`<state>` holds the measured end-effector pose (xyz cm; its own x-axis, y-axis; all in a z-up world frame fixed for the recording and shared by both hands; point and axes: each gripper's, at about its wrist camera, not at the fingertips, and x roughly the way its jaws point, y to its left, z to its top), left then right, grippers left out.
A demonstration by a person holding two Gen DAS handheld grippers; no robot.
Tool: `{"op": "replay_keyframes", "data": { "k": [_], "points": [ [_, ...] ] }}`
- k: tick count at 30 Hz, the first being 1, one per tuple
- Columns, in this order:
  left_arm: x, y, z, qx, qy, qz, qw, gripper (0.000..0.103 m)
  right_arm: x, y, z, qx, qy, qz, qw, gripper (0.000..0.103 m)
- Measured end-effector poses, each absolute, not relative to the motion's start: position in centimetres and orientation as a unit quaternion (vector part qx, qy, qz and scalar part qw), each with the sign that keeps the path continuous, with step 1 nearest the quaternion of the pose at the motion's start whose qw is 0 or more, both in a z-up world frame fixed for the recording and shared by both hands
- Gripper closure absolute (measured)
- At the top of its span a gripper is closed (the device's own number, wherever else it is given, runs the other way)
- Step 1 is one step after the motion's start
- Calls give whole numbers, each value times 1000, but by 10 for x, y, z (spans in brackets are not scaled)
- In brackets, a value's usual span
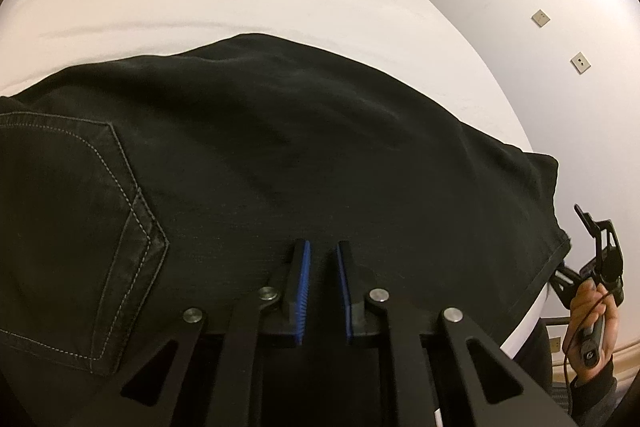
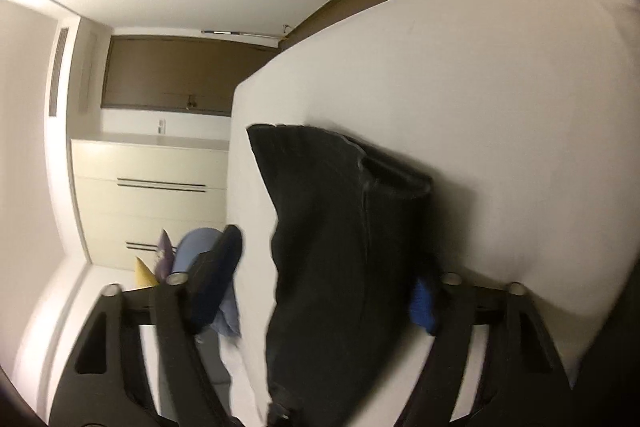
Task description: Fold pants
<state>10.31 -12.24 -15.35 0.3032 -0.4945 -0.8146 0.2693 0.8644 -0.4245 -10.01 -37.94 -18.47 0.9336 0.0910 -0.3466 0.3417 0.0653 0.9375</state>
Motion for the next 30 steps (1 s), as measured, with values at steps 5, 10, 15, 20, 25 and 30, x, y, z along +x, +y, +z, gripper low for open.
{"op": "replay_keyframes", "data": {
  "k": [5, 10, 15, 20, 25, 30],
  "points": [
    [103, -126, -155, -113, 543, -236, 798, 88, -91, -385, -186, 684, 156, -79, 708, 89],
    [103, -120, -157, -123, 543, -234, 797, 90, -84, -380, -157, 627, 181, -130, 747, 98],
    [104, -113, -158, -142, 544, -233, 793, 93, -46, -327, -85, 461, 232, -127, 847, 99],
    [101, -100, -156, -184, 538, -234, 789, 87, 19, -128, -52, 114, 356, 20, 927, 99],
    [91, -76, -147, -233, 522, -247, 782, 22, 33, -23, -128, -45, 449, 52, 891, 99],
    [89, -60, -139, -268, 516, -245, 776, 5, 17, -16, -131, -110, 401, 39, 909, 99]
  ]
}}
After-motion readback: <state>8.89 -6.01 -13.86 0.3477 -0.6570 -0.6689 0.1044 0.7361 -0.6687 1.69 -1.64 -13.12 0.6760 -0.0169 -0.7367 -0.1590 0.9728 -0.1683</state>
